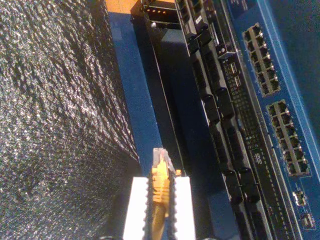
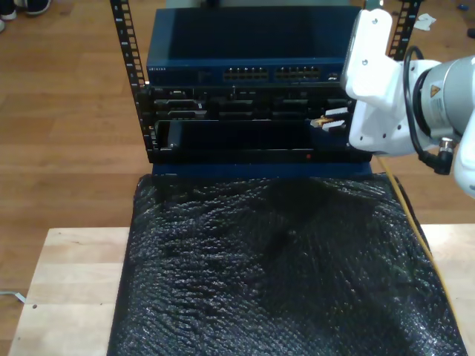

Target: Grab the cable and plug it in

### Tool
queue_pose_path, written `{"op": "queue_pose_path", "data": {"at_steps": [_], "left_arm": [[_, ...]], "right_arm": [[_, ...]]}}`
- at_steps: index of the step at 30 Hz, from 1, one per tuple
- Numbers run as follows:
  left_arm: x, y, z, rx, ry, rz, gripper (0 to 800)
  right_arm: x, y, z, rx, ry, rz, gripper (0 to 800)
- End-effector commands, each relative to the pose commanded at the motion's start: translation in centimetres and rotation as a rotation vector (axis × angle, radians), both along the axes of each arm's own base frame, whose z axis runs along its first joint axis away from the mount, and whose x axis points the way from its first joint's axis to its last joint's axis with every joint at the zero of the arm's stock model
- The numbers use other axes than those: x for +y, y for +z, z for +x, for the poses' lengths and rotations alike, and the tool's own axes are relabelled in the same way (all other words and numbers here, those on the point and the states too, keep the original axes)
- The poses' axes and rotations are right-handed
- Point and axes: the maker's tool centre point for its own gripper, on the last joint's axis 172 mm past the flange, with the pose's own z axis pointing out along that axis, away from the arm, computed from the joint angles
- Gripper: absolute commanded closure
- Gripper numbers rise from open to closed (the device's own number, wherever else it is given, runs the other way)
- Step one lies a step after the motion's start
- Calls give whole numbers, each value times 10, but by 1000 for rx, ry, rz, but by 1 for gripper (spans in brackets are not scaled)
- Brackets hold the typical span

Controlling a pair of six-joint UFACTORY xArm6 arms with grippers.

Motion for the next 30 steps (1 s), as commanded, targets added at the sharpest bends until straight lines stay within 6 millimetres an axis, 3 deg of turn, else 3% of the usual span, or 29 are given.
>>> {"op": "queue_pose_path", "data": {"at_steps": [6, 11, 15, 21, 30], "left_arm": [[17, -7, -34, -42, -52, -59, 1], [17, -19, -64, -69, -75, -131, 1], [4, -24, -90, -94, -98, -173, 1], [-31, -41, -132, -56, -138, -232, 1], [-68, -61, -174, -39, -135, -316, 1]], "right_arm": [[0, 2, 0, -3, 0, 1, 800], [0, 2, 0, -3, 0, 1, 800], [0, 0, 0, 0, 1, 0, 800], [0, 0, -1, 2, 1, 0, 800], [0, -3, -3, 10, 5, 0, 800]]}}
